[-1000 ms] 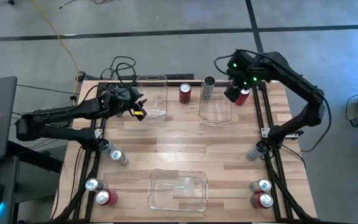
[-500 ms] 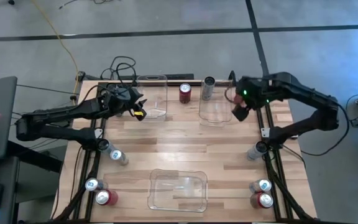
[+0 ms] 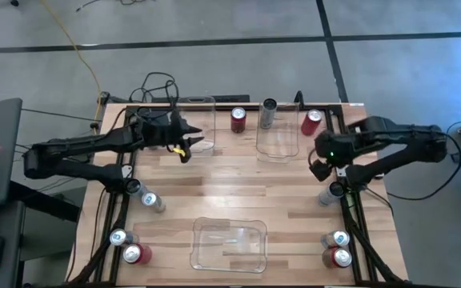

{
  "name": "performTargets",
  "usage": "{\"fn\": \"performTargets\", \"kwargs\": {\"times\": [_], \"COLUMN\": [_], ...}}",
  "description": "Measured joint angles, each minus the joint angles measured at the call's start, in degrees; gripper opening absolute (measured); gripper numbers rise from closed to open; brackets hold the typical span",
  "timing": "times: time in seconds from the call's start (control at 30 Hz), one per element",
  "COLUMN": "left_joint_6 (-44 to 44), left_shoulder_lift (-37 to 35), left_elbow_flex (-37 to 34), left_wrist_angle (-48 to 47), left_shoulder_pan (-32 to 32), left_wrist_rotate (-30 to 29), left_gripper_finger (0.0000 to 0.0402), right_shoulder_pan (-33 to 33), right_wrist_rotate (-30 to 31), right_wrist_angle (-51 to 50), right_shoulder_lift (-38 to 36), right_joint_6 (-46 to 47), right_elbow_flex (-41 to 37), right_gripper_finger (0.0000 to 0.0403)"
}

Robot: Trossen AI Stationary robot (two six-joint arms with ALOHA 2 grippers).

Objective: Sort soda cans
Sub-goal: Put the bottom right white-blue soda can into the top right transparent bin

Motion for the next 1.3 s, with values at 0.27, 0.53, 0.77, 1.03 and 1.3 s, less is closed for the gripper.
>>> {"fn": "performTargets", "kwargs": {"times": [0.27,0.53,0.77,1.03,1.3], "left_joint_6": [2.95,3.63,3.97,5.35,6.08], "left_shoulder_lift": [5.70,9.44,12.36,14.80,14.78], "left_elbow_flex": [0.00,0.35,3.73,5.90,5.92], "left_wrist_angle": [7.86,13.11,10.57,10.26,10.55], "left_shoulder_pan": [0.00,0.00,-0.02,-0.02,-0.02], "left_wrist_rotate": [1.15,4.15,4.31,5.33,5.50], "left_gripper_finger": [0.0128,0.0128,0.0128,0.0128,0.0128], "right_shoulder_pan": [10.99,18.33,23.99,28.69,29.75], "right_wrist_rotate": [0.46,0.72,0.07,0.05,2.52], "right_wrist_angle": [-0.02,-0.05,-0.13,0.00,-0.07], "right_shoulder_lift": [-1.69,-1.68,-1.69,-1.67,-2.53], "right_joint_6": [14.02,25.35,34.23,41.62,43.65], "right_elbow_flex": [-3.97,-7.82,-10.86,-11.84,-11.84], "right_gripper_finger": [0.0324,0.0324,0.0324,0.0324,0.0324]}}
